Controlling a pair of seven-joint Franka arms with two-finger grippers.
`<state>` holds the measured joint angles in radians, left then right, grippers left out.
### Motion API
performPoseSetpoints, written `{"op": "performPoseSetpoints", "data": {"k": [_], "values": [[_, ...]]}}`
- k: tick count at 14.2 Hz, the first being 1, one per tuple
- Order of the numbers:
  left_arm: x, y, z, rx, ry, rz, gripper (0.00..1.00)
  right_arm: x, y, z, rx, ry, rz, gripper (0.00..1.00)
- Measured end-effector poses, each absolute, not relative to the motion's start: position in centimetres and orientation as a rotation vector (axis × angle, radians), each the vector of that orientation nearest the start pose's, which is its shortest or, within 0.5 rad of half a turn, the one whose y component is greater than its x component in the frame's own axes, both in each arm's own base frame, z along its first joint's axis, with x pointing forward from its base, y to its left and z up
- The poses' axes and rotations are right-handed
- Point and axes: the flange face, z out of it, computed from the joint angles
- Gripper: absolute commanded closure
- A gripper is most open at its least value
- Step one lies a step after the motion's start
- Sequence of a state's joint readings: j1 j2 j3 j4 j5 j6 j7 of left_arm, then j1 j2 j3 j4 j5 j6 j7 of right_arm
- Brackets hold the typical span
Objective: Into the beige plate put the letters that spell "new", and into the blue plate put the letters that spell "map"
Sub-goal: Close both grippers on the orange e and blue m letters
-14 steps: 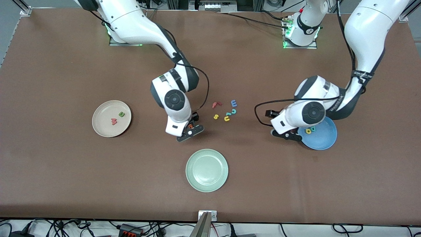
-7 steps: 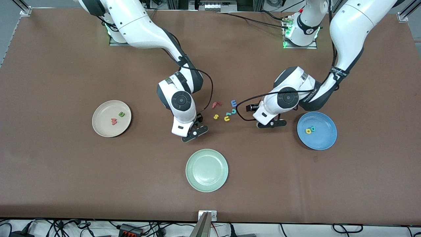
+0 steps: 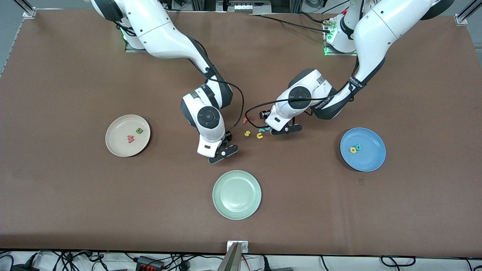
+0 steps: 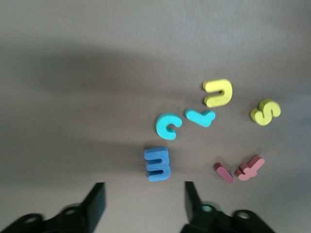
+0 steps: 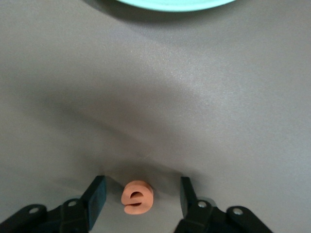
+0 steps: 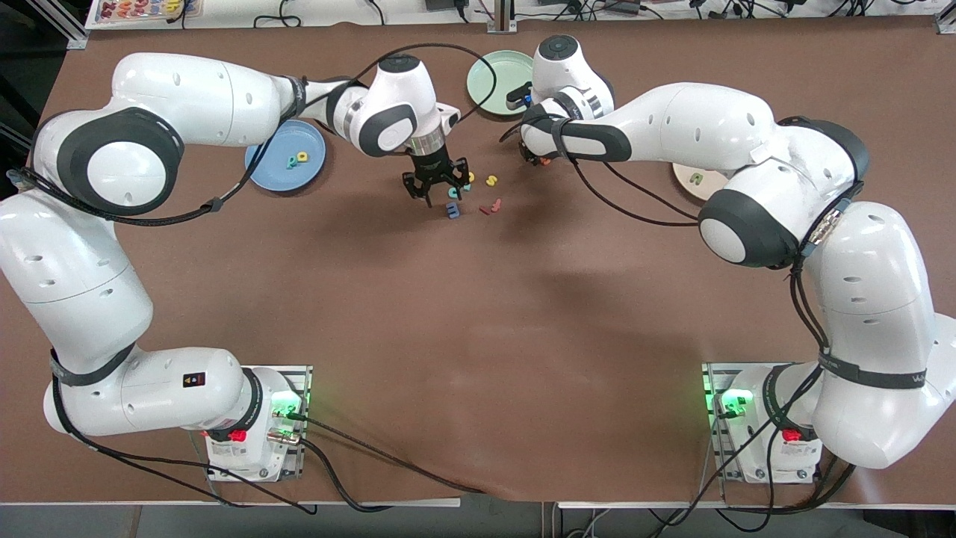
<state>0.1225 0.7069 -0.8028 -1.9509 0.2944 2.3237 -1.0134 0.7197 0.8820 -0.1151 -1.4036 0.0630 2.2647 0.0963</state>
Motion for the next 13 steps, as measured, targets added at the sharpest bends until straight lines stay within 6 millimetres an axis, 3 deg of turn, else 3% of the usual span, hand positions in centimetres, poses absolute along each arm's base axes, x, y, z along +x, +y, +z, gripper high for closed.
{"op": "performPoseSetpoints", "data": {"k": [8,10,13], "values": [[47.4,-37.1,16.9,-3.232,-0.351,0.401,0.52,58.5,42.6,17.4,-3.094,-0.799,0.050,0.35],[47.5,-37.1,16.9,-3.233,-0.352,0.399,0.62,58.5,42.7,17.4,-3.094,-0.798,0.050,0.44],[47.5,-36.9,16.9,-3.224,-0.343,0.394,0.79,58.5,42.7,17.5,-3.093,-0.794,0.051,0.71]]}}
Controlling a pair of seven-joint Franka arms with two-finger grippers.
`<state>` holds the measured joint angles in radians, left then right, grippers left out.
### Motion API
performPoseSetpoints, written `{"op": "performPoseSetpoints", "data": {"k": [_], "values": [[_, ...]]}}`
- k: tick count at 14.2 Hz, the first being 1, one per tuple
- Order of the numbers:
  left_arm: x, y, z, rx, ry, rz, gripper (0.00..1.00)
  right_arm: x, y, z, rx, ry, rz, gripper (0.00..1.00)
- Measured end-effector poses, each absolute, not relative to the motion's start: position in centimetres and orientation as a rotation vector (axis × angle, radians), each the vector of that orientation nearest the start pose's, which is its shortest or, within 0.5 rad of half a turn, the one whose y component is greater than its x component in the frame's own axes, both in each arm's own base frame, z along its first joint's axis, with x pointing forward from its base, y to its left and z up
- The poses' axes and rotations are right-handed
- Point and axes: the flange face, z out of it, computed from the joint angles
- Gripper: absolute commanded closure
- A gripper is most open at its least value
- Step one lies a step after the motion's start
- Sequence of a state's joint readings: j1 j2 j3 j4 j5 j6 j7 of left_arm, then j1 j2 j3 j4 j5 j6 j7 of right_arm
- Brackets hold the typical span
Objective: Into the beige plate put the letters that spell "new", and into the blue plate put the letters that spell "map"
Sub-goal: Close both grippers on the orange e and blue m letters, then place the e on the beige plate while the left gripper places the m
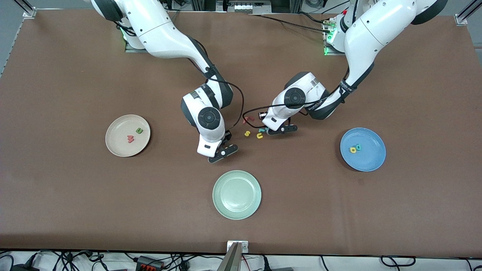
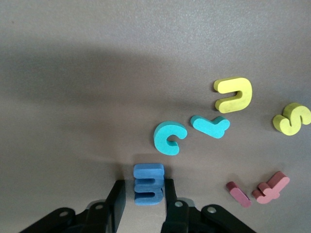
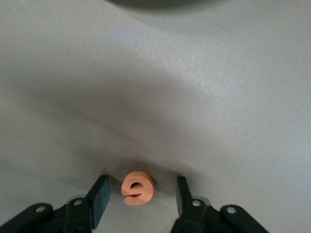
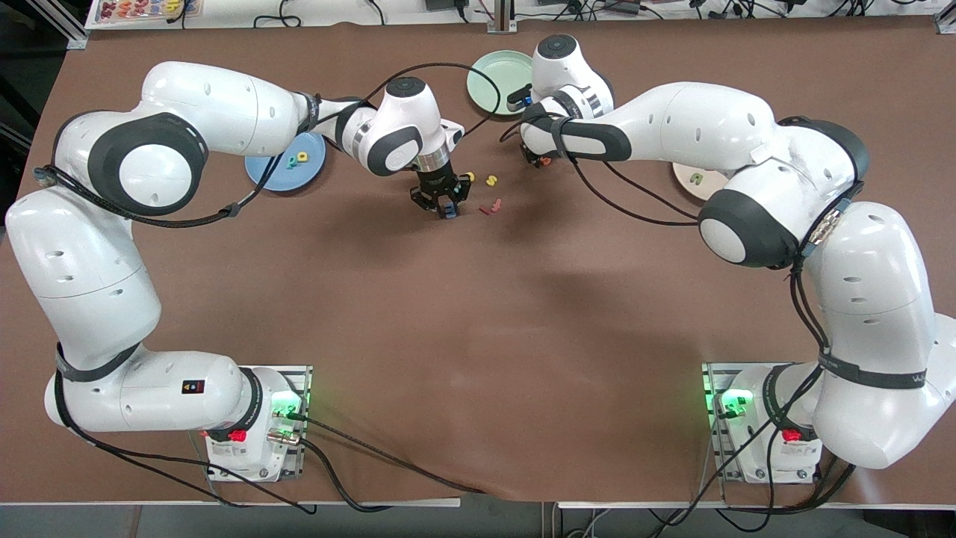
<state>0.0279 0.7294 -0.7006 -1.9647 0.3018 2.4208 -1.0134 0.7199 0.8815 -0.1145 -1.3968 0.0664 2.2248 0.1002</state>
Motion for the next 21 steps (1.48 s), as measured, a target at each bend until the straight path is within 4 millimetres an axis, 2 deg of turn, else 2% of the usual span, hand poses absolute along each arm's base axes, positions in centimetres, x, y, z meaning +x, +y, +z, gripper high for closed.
{"op": "performPoseSetpoints", "data": {"k": [2,4,6,8,10,12,14,16,17,19,21], "values": [[47.5,-36.8,17.0,-3.212,-0.330,0.392,0.85,58.5,42.9,17.8,-3.087,-0.791,0.050,0.77],[47.6,-36.7,17.0,-3.212,-0.331,0.389,0.86,58.7,42.8,17.8,-3.090,-0.787,0.051,0.77],[48.4,-35.8,17.3,-3.171,-0.328,0.396,0.87,58.9,42.4,17.8,-3.093,-0.777,0.051,0.78],[50.1,-34.1,19.0,-3.087,-0.324,0.415,0.87,59.5,41.7,17.8,-3.101,-0.759,0.048,0.78],[51.9,-32.3,21.7,-3.015,-0.263,0.438,0.87,61.0,39.6,18.2,-3.122,-0.701,0.043,0.78],[54.2,-28.9,24.4,-2.986,-0.145,0.452,0.86,63.4,35.4,19.9,-3.152,-0.597,0.088,0.78],[56.8,-23.0,26.1,-2.984,-0.016,0.458,0.86,65.6,30.0,22.8,-3.178,-0.471,0.175,0.78],[58.6,-17.3,26.8,-2.958,0.090,0.462,0.85,66.9,24.4,25.3,-3.188,-0.348,0.259,0.78],[59.2,-14.7,26.8,-2.937,0.146,0.452,0.84,67.0,21.6,25.8,-3.188,-0.292,0.301,0.78],[60.2,-10.4,26.4,-2.896,0.233,0.438,0.84,65.7,17.1,25.2,-3.183,-0.207,0.390,0.78],[60.5,-8.2,25.8,-2.868,0.269,0.425,0.76,63.6,13.4,24.3,-3.174,-0.184,0.485,0.78]]}}
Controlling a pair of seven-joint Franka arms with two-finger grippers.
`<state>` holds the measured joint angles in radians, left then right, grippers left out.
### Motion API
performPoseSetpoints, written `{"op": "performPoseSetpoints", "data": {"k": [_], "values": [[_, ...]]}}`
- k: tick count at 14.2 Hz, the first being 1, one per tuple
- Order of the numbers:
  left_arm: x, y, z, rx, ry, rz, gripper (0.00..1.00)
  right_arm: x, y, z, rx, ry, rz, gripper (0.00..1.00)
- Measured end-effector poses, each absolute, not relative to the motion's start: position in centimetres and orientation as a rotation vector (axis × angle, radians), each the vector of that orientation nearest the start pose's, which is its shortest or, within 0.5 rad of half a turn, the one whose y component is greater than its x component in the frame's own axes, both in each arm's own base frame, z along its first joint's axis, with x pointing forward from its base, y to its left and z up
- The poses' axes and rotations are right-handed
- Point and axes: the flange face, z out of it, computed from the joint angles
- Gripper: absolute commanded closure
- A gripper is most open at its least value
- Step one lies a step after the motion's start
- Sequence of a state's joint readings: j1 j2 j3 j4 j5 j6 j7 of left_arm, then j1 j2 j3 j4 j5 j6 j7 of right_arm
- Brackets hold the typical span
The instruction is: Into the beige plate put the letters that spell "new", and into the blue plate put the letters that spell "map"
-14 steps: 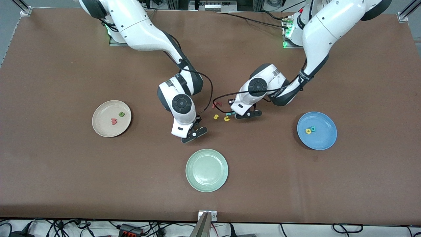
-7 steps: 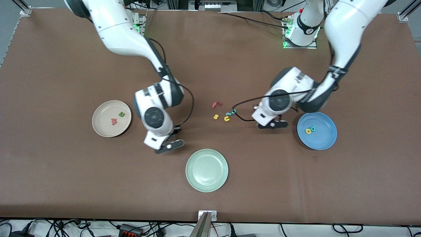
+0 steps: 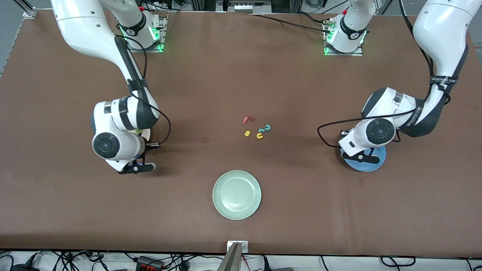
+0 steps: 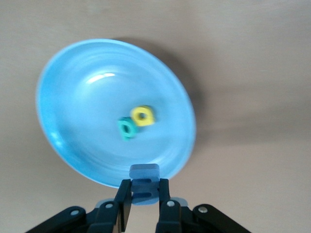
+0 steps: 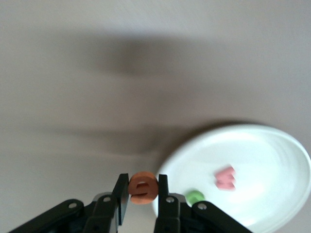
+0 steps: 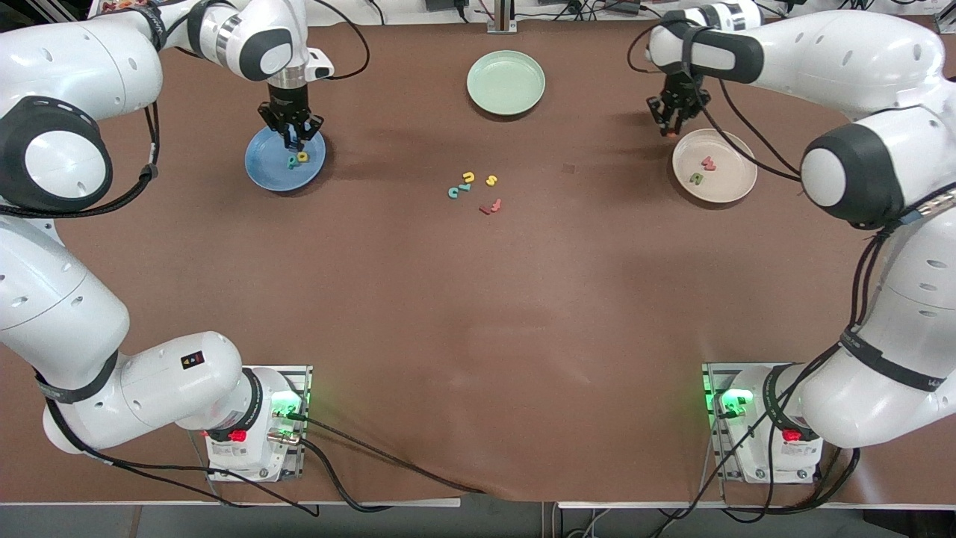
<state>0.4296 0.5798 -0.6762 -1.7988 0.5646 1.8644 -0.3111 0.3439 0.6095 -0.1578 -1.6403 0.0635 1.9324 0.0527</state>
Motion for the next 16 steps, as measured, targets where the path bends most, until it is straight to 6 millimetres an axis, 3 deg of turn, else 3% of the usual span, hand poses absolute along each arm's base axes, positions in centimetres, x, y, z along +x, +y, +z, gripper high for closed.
{"op": "performPoseSetpoints", "data": {"k": [1,2,5,6,8,9,10,11,14,16], "values": [[60.6,-7.7,25.5,-2.865,0.283,0.420,0.51,62.6,11.2,23.9,-3.168,-0.189,0.527,0.78],[60.8,-7.3,25.2,-2.871,0.307,0.412,0.01,61.7,8.8,23.7,-3.159,-0.196,0.561,0.78],[61.1,-6.0,24.9,-2.890,0.340,0.403,0.00,59.9,1.9,22.8,-3.128,-0.173,0.619,0.77],[61.2,-5.9,25.1,-2.893,0.343,0.397,0.00,59.6,0.6,22.2,-3.125,-0.156,0.614,0.77],[61.5,-6.7,25.8,-2.900,0.359,0.373,0.00,59.0,-0.2,20.9,-3.136,-0.143,0.571,0.76],[61.8,-7.3,26.6,-2.903,0.368,0.357,0.00,58.7,-0.1,20.2,-3.140,-0.148,0.554,0.67],[62.1,-7.9,27.8,-2.902,0.374,0.352,0.00,58.5,0.0,19.5,-3.143,-0.154,0.546,0.35],[62.5,-8.6,29.4,-2.898,0.376,0.349,0.00,58.3,0.2,19.2,-3.143,-0.158,0.544,0.00],[63.8,-10.3,36.4,-2.922,0.348,0.343,0.00,58.9,0.4,19.9,-3.149,-0.155,0.512,0.00],[64.3,-10.5,41.5,-2.945,0.310,0.319,0.00,60.1,0.5,22.7,-3.153,-0.105,0.486,0.00]]}}
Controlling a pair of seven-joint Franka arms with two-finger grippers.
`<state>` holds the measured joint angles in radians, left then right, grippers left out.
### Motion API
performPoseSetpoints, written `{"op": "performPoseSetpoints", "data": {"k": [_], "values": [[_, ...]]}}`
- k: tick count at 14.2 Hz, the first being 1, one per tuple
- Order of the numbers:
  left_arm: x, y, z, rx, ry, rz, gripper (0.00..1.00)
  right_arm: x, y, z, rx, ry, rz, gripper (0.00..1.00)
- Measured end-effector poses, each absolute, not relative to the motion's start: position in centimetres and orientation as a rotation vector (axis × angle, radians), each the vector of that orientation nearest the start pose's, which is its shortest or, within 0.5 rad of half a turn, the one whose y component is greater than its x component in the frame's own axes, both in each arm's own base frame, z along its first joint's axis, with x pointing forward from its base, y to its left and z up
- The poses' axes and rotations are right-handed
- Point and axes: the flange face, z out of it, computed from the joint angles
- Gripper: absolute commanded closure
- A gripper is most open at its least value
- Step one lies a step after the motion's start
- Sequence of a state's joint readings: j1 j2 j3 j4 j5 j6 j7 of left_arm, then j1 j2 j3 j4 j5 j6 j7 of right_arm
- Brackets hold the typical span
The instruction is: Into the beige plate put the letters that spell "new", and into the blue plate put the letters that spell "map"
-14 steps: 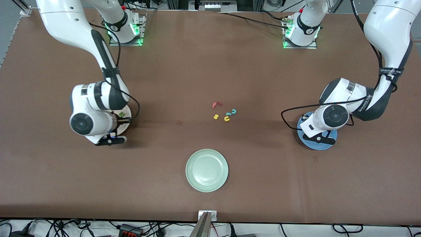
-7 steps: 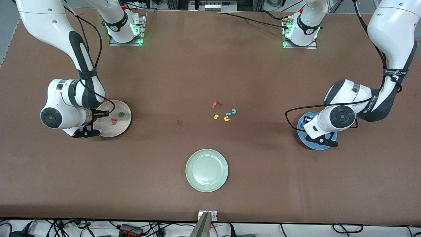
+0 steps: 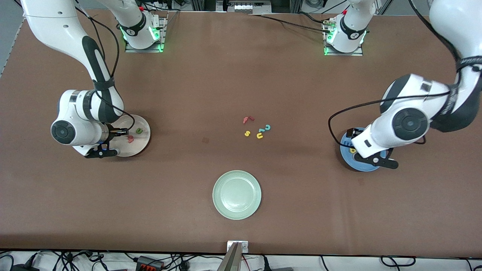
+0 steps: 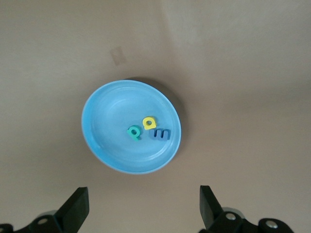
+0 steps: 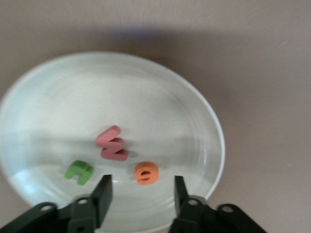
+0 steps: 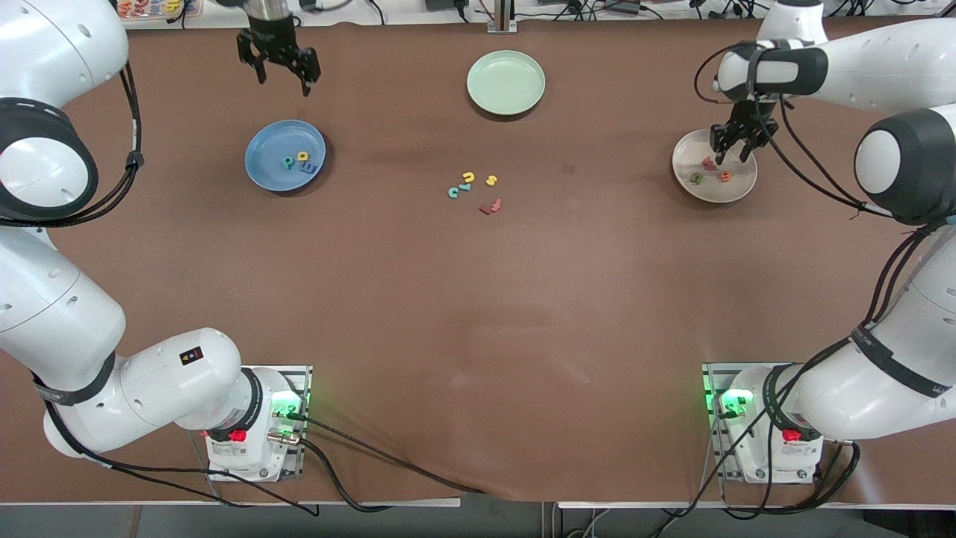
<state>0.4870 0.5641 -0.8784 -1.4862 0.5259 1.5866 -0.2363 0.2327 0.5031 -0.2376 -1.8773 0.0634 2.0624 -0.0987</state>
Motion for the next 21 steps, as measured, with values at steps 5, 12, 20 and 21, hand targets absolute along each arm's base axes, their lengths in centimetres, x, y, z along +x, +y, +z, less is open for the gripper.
{"op": "performPoseSetpoints", "data": {"k": [5,12,20,21], "values": [[65.9,-6.7,49.6,-3.007,0.164,0.221,0.00,64.5,0.0,38.1,-3.153,0.006,0.394,0.00],[64.6,-0.4,56.1,-3.070,0.000,0.190,0.00,65.5,-3.2,53.1,-3.169,0.082,0.102,0.00],[58.6,1.7,59.1,-3.118,-0.164,0.126,0.00,60.8,-7.1,61.8,-3.113,0.144,-0.046,0.00],[57.9,1.9,59.3,-3.119,-0.137,0.097,0.00,60.8,-7.1,61.0,-3.129,0.139,-0.016,0.00]]}}
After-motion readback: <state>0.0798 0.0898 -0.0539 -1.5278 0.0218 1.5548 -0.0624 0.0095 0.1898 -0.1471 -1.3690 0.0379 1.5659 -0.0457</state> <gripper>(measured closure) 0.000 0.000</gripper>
